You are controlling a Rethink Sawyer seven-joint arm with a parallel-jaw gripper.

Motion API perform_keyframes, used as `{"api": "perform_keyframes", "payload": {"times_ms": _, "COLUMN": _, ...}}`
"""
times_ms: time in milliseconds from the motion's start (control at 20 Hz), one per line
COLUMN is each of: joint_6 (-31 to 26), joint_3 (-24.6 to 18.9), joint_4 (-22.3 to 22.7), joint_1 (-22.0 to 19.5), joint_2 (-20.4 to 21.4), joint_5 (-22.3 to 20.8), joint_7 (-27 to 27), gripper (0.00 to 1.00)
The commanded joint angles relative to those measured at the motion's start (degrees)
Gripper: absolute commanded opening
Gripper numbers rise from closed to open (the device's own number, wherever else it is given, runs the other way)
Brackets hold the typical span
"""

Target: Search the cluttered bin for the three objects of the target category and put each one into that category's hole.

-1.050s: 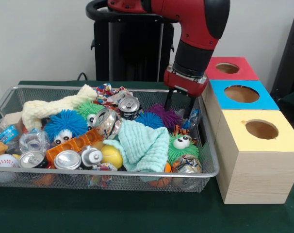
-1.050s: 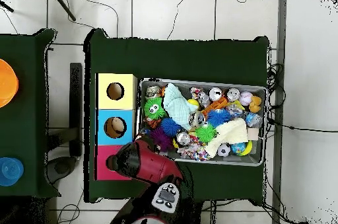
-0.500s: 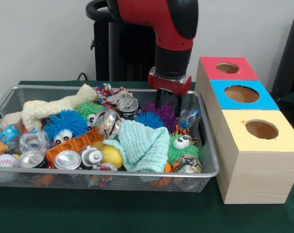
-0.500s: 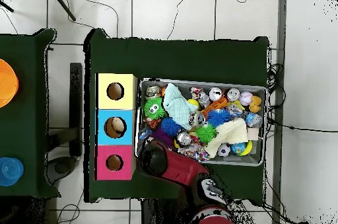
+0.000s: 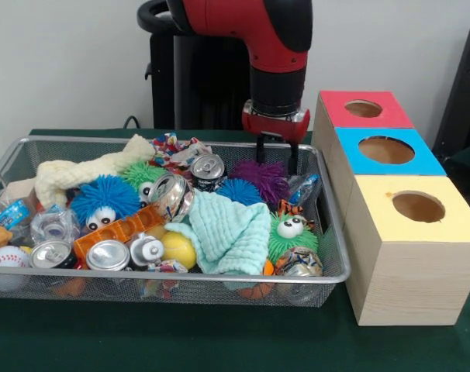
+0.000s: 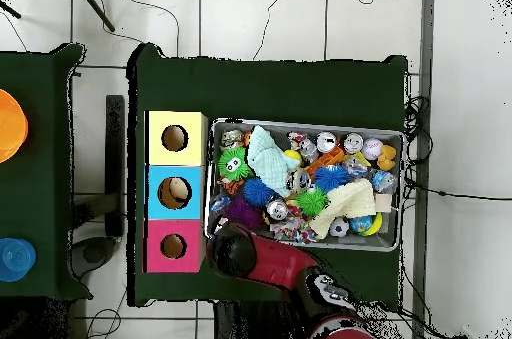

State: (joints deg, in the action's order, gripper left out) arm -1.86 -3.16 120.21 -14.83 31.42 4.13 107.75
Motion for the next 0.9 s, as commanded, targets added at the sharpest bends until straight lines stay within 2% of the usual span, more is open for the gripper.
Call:
{"api": "perform_keyframes", "payload": {"times_ms": 50, "joint_6": 0.8, "joint_3": -8.3, "joint_4": -0.2, "joint_1": -0.6, "joint_2": 0.6, "joint_5": -1.4, "joint_7": 7.8, "gripper": 1.0}}
{"api": "perform_keyframes", "payload": {"times_ms": 100, "joint_6": 1.4, "joint_3": -8.7, "joint_4": 0.6, "joint_1": -2.5, "joint_2": 0.7, "joint_5": -2.2, "joint_7": 7.6, "gripper": 1.0}}
{"api": "perform_keyframes", "payload": {"times_ms": 550, "joint_6": 5.5, "joint_3": -11.3, "joint_4": 2.4, "joint_1": -5.8, "joint_2": 0.2, "joint_5": -4.0, "joint_7": 8.9, "gripper": 1.0}}
{"api": "perform_keyframes", "payload": {"times_ms": 900, "joint_6": 7.3, "joint_3": -10.6, "joint_4": 2.9, "joint_1": -5.0, "joint_2": 0.5, "joint_5": -4.0, "joint_7": 10.4, "gripper": 1.0}}
